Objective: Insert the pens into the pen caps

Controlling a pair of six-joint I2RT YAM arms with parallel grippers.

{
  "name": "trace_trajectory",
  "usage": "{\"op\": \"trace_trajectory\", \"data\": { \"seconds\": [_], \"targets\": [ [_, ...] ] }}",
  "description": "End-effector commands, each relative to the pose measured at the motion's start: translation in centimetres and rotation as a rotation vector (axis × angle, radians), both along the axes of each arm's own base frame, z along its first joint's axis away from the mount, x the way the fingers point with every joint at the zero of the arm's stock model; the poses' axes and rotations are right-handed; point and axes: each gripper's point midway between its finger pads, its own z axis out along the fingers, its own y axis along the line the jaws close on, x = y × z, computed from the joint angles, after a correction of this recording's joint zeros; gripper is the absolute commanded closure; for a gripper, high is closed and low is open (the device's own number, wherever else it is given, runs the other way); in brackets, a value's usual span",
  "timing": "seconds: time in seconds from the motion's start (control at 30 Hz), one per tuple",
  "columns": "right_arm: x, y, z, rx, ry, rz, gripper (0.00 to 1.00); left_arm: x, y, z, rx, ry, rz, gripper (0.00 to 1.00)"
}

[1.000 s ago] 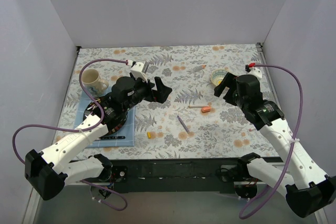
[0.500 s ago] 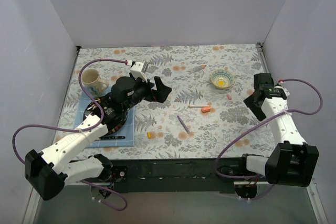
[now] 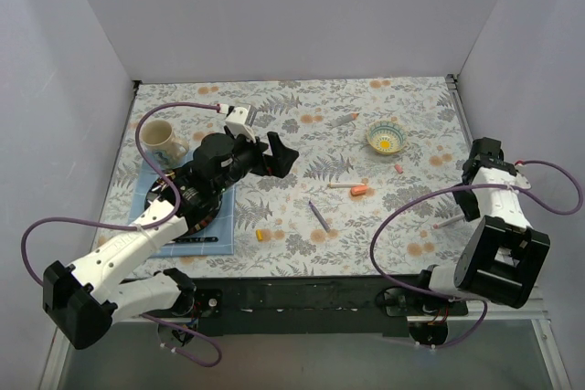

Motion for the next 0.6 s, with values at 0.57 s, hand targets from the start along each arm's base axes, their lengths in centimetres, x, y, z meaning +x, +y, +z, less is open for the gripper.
{"op": "trace_trajectory", "data": {
  "seconds": [0.57],
  "targets": [
    [-0.3, 0.8, -4.8, 0.123, 0.065, 0.001, 0.52, 1.0, 0.9, 0.3, 0.030, -0.045, 0.057, 0.02]
  ]
}}
